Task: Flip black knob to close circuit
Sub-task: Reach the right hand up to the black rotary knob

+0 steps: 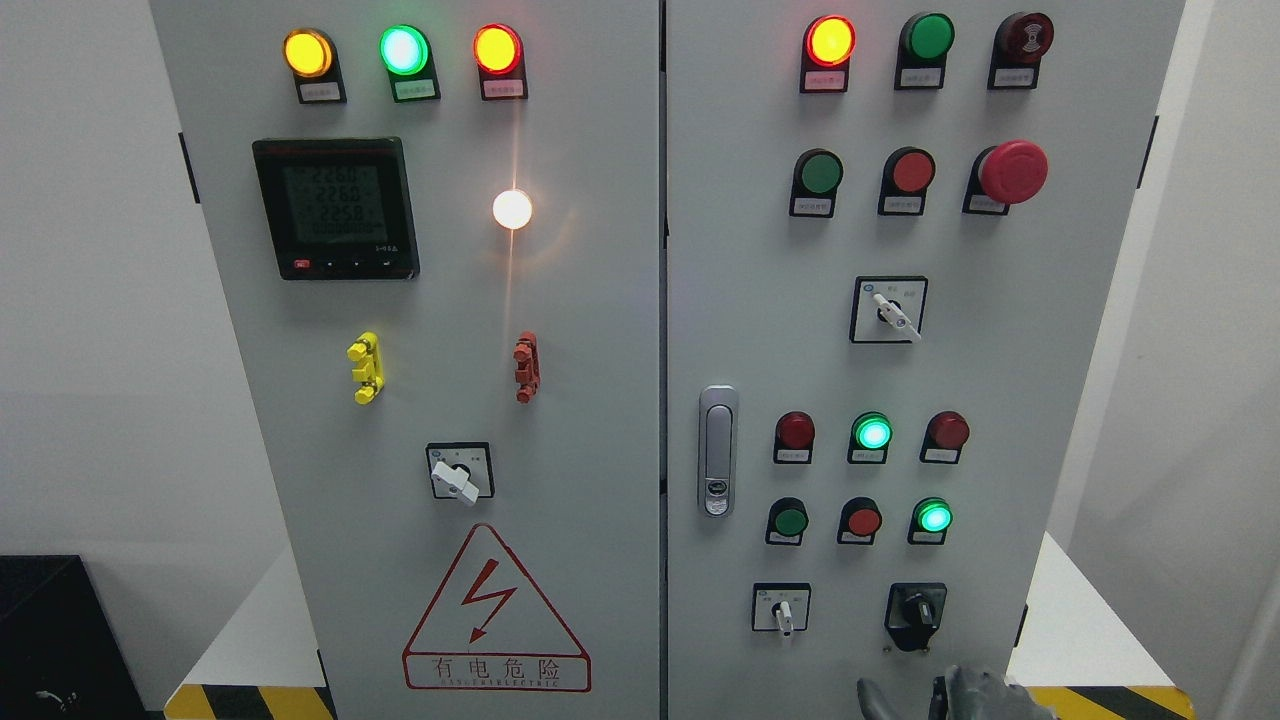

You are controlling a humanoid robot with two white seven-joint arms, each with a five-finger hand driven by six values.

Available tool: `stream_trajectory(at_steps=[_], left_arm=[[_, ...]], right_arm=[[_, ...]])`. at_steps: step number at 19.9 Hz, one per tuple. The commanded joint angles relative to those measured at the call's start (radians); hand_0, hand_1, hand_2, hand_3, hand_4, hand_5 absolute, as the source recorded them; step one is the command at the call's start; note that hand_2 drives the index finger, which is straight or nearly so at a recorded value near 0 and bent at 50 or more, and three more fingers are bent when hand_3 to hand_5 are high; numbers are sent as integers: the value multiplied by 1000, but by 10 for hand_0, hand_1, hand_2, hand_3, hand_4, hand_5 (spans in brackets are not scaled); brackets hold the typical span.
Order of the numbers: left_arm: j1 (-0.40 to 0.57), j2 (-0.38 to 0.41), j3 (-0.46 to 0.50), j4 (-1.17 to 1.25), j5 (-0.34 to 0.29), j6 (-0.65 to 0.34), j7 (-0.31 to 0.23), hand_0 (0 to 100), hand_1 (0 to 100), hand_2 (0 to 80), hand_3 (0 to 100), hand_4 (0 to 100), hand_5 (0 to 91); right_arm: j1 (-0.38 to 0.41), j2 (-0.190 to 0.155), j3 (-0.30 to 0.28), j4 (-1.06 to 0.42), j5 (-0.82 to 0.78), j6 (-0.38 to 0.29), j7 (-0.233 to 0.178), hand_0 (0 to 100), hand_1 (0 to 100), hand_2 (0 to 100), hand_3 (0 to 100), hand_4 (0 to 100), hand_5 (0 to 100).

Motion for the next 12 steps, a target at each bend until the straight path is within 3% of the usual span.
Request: stream_trajectory(at_steps=[1,12], left_arm=[[21,-1,0,-23,0,0,0,120,556,0,0,0,0],[21,-1,0,-23,0,0,0,120,556,0,0,0,0]], right_arm=[[-38,-10,-11,17,2,0,2,0,0,892,1000,891,928],[-64,-41,-55,23,2,2,30,0,0,892,1000,890,930]])
